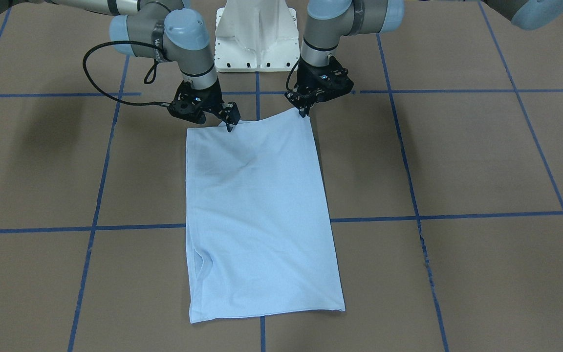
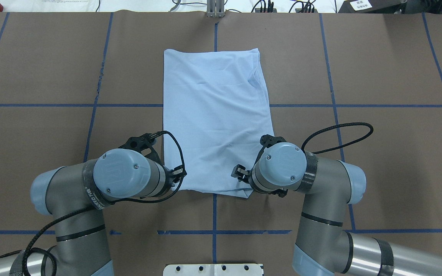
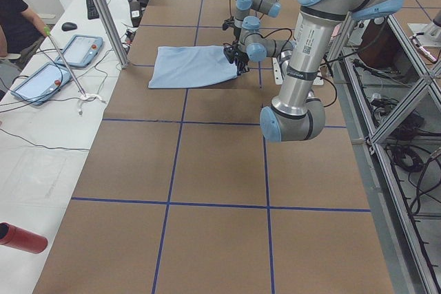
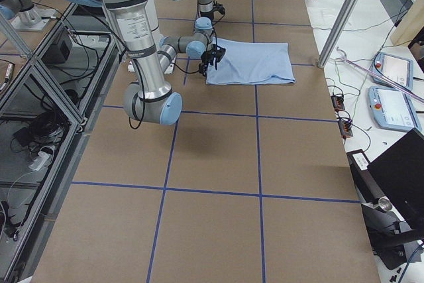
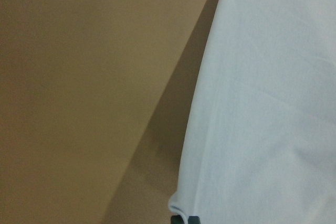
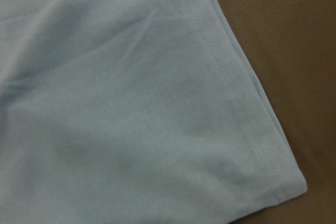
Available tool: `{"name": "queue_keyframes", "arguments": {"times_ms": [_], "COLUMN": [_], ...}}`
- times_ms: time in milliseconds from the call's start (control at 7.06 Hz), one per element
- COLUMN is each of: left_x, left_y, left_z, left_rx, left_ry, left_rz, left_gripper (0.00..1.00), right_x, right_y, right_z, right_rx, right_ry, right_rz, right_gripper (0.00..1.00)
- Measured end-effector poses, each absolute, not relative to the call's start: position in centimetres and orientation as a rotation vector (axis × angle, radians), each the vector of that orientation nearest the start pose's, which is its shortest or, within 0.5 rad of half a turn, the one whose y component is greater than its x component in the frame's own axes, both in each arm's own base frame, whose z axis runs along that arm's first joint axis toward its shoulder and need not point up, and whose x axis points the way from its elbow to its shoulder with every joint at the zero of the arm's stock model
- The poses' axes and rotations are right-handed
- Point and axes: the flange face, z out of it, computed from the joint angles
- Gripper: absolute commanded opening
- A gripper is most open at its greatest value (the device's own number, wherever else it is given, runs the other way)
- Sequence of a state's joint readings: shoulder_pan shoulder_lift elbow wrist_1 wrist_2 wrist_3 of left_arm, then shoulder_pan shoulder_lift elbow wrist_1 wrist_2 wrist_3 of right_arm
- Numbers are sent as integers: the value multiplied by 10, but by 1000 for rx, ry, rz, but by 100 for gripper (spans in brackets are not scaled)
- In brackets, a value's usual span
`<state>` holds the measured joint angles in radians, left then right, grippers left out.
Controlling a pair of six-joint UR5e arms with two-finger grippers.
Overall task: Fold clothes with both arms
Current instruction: 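Grasp the near corners with both grippers, pinching the hem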
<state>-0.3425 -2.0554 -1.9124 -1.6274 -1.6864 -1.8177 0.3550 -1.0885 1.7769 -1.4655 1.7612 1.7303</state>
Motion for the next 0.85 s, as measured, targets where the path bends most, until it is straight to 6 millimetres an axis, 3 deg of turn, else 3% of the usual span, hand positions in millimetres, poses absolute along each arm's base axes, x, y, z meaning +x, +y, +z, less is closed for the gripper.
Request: {"name": "queue_keyframes", "arguments": {"times_ms": [567, 850], "left_x": [529, 529], "left_y": [-318, -318], "left_z": [236, 237], "left_rx": [-66, -65], "left_ry": [897, 895], "left_rz": [-499, -499], "left_gripper": [0, 0], "right_x": [-565, -565], "right_y": [-336, -337], "right_z": [299, 297], "right_rx": [-100, -100], "right_ry": [-785, -784], "right_rz": [416, 417], "right_gripper": [100, 66]}}
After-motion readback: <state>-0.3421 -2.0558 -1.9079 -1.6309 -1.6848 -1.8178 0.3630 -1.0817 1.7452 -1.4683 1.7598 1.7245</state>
